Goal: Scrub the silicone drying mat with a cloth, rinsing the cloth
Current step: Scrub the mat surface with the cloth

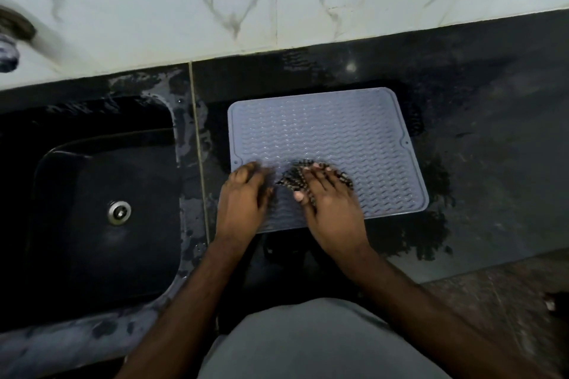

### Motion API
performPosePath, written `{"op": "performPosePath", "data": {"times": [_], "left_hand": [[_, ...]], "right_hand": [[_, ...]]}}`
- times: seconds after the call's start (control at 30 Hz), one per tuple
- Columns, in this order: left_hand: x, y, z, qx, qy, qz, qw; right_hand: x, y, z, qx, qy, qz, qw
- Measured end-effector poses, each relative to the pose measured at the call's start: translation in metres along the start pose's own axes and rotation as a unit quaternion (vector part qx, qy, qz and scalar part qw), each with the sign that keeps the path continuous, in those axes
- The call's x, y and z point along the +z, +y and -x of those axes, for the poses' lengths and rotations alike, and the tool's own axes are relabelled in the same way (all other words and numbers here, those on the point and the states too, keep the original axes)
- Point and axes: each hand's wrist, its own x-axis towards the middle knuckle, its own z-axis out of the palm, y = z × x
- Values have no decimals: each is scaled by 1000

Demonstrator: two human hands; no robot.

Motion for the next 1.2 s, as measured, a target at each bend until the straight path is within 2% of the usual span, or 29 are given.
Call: {"op": "performPosePath", "data": {"times": [0.07,0.13,0.27,0.37,0.47,0.53,0.6,0.67,0.7,0.77,0.83,0.93,0.97,1.07,1.13,1.2], "left_hand": [[-4,-9,9,-14,2,-16,1000],[-6,-19,16,-23,-1,-19,1000],[-6,-35,25,3,-6,26,1000],[-6,-42,34,-17,-8,88,996],[-10,-52,43,-21,15,64,998],[-13,-58,48,-14,19,40,999],[-15,-64,51,1,10,20,1000],[-15,-70,52,-1,-11,8,1000],[-16,-72,52,-2,-21,5,1000],[-19,-76,52,0,-27,10,1000],[-20,-79,51,8,-26,22,999],[-19,-78,52,20,-22,23,999],[-19,-76,52,19,-18,24,999],[-17,-68,53,-8,6,47,999],[-20,-66,56,-27,26,77,996],[-25,-67,57,-50,54,136,988]], "right_hand": [[20,-20,7,-22,-107,29,994],[39,-24,14,-31,-156,73,985],[43,-25,15,-20,-145,108,983],[36,-33,9,1,-125,107,986],[23,-39,-4,12,-65,33,997],[24,-50,-8,-47,-26,-27,998],[34,-72,-5,-94,-88,-46,991],[52,-88,7,-100,-180,32,978],[59,-90,12,-95,-195,68,974],[61,-89,13,-87,-185,65,977],[53,-86,12,-84,-158,9,984],[39,-78,16,-100,-68,-22,992],[35,-78,19,-108,-76,-19,991],[36,-81,25,-115,-199,40,972],[30,-86,22,-94,-190,-31,977],[14,-97,6,-48,-102,-157,981]]}}
